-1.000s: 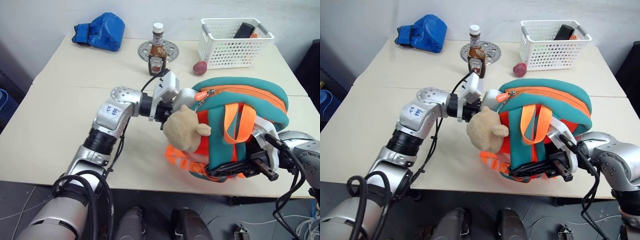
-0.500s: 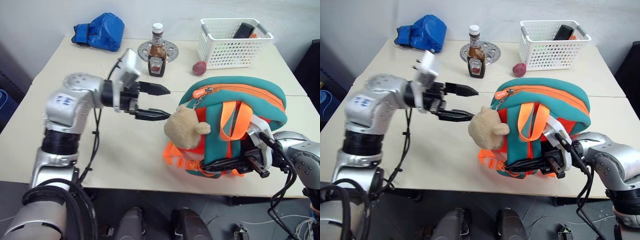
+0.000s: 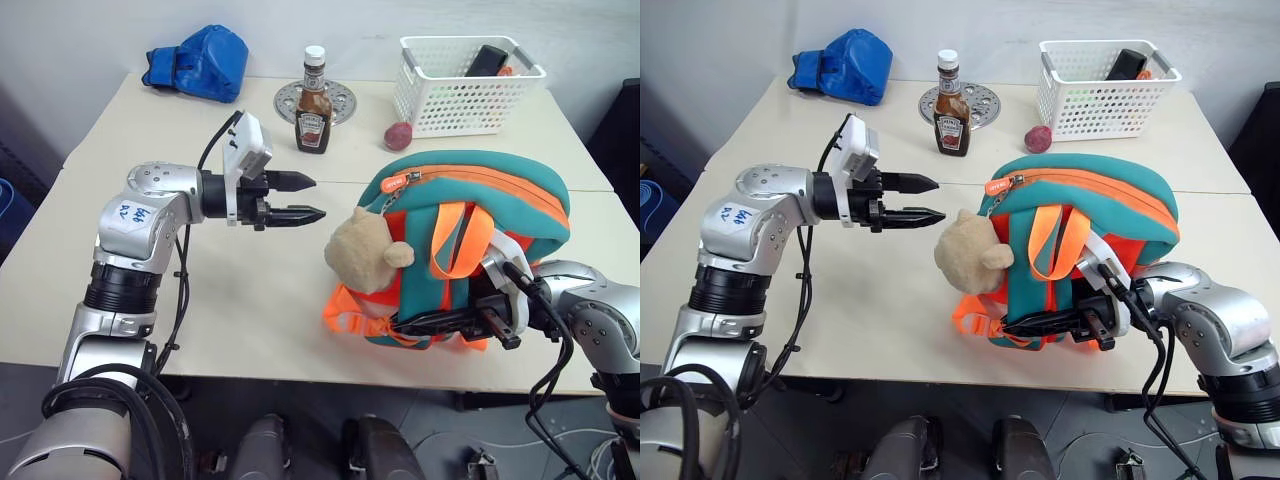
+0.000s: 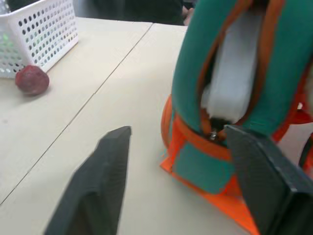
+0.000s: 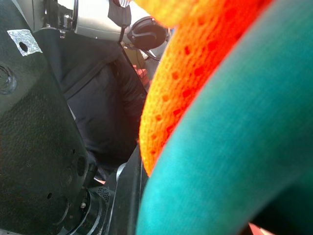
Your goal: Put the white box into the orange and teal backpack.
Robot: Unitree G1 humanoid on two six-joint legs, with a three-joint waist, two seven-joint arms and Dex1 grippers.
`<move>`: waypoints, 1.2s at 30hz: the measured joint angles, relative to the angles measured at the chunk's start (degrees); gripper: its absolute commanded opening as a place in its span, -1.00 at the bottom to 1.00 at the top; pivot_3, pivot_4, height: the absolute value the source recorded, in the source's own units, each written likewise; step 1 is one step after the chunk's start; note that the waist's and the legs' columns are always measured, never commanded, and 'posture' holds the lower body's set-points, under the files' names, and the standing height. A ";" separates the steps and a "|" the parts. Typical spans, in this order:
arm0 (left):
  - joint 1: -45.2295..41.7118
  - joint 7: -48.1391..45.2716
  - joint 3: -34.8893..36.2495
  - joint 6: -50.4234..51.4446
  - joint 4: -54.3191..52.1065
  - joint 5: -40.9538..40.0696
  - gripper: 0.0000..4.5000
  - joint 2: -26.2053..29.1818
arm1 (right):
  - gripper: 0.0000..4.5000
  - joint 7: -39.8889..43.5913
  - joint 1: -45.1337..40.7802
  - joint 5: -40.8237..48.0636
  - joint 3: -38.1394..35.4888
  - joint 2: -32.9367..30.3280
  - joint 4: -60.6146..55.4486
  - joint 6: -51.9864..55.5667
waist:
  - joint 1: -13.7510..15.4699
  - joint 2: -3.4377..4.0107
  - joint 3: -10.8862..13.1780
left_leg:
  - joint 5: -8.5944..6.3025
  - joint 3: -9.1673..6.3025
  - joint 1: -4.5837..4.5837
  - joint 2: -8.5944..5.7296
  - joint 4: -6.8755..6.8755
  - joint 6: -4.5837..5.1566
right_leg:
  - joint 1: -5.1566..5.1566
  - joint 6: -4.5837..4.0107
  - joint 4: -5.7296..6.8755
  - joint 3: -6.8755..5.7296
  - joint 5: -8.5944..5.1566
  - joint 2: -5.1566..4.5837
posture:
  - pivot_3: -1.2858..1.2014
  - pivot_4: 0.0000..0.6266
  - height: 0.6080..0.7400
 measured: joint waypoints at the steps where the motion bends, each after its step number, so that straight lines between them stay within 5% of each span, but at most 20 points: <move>1: -0.35 -0.03 -0.11 -0.79 0.55 0.35 -0.16 -0.30 | -1.00 -0.04 0.02 0.02 -0.03 0.00 -0.01 0.05 | 0.04 0.00 0.00 | 0.00 0.00 -0.01 0.00 0.01 -0.01 | 0.00 0.00 -0.01 0.00 0.00 0.00 | 0.03 -0.52 1.00; 7: -1.95 -2.03 -1.34 -1.73 2.03 0.31 -1.00 -3.29 | -1.00 -1.17 0.17 0.20 -0.11 0.02 -0.18 0.23 | -0.04 0.00 0.00 | 0.00 0.01 0.01 -0.01 0.06 0.00 | 0.03 0.00 0.01 0.01 0.00 -0.01 | 0.03 -0.52 1.00; 16: -1.98 -6.00 -5.85 -1.78 0.49 1.34 -1.00 -5.16 | -1.00 -3.16 0.65 0.75 -0.31 0.23 -0.29 0.47 | 0.09 0.00 0.00 | 0.00 0.00 0.01 0.00 0.07 0.01 | 0.04 0.00 0.01 0.01 0.00 0.00 | 0.03 -0.52 1.00; 27: -6.78 -2.72 -7.68 -9.65 12.18 7.32 -1.00 -13.30 | -1.00 -3.28 1.96 2.81 -0.64 0.15 -2.14 1.50 | -0.08 0.00 0.00 | -0.07 0.02 0.01 0.00 0.04 0.12 | 0.02 0.00 0.01 -0.02 0.00 0.01 | 0.03 -0.52 1.00; 31: -5.14 -5.96 -4.63 -4.38 4.77 3.34 -1.00 -7.15 | -1.00 -3.37 1.52 2.43 -0.27 0.20 -1.65 1.34 | -0.87 0.00 0.00 | 0.01 0.00 0.02 0.03 -0.02 -0.03 | 0.00 0.00 0.03 -0.01 0.00 0.02 | 0.03 -0.52 1.00; 36: -3.99 -9.42 2.51 4.90 -1.50 -3.41 -0.46 3.24 | -1.00 -3.42 1.46 2.00 -0.24 0.20 -0.03 1.19 | -1.25 0.00 0.00 | 0.07 -0.04 0.02 0.02 0.00 -0.13 | 0.03 0.00 0.02 -0.03 0.00 -0.01 | 0.03 -0.52 1.00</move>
